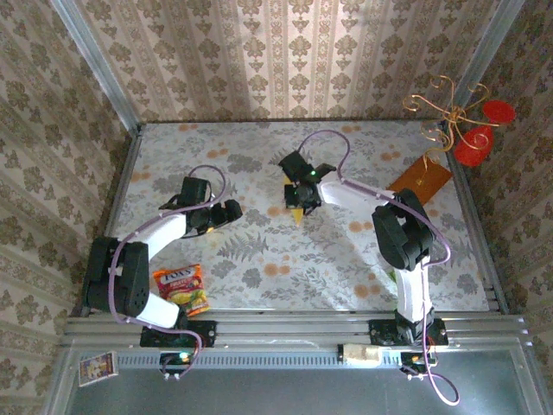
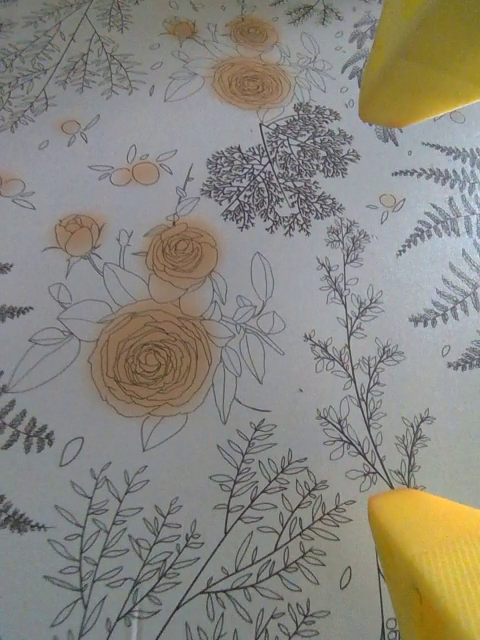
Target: Fold a paper plane with a square sheet of paper (pick it up from the middle)
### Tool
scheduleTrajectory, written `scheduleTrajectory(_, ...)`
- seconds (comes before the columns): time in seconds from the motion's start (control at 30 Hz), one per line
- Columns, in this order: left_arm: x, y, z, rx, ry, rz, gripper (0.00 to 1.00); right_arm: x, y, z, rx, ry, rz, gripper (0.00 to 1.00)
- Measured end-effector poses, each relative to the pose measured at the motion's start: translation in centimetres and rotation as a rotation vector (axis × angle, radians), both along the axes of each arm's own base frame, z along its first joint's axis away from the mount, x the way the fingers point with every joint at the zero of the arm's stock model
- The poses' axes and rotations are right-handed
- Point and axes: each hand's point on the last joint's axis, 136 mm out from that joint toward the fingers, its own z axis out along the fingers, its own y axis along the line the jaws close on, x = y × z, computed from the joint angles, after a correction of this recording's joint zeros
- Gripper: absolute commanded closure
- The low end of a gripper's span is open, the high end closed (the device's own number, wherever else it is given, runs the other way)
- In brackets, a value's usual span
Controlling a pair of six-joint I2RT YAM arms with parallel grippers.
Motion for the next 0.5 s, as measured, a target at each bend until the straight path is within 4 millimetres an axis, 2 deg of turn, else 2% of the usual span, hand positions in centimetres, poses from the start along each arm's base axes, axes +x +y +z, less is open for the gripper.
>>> scheduleTrajectory(0.1, 0.3, -0.2, 0.5, 0.024, -0.019, -0.023, 0.0, 2.5, -1.5, 0.5, -0.02, -0.019, -0.007, 0.88)
scheduleTrajectory(0.23, 0.3, -0.4, 0.7, 0.042, -0.029, -0.038, 0.0, 4.8, -2.2, -0.4, -0.057, -0.014, 0.015, 0.87)
scheduleTrajectory(0.5, 0.2, -0.7, 1.0, 0.062, -0.029, -0.053, 0.0, 6.6, -1.6, -2.6, -0.11, 0.029, 0.072, 0.84)
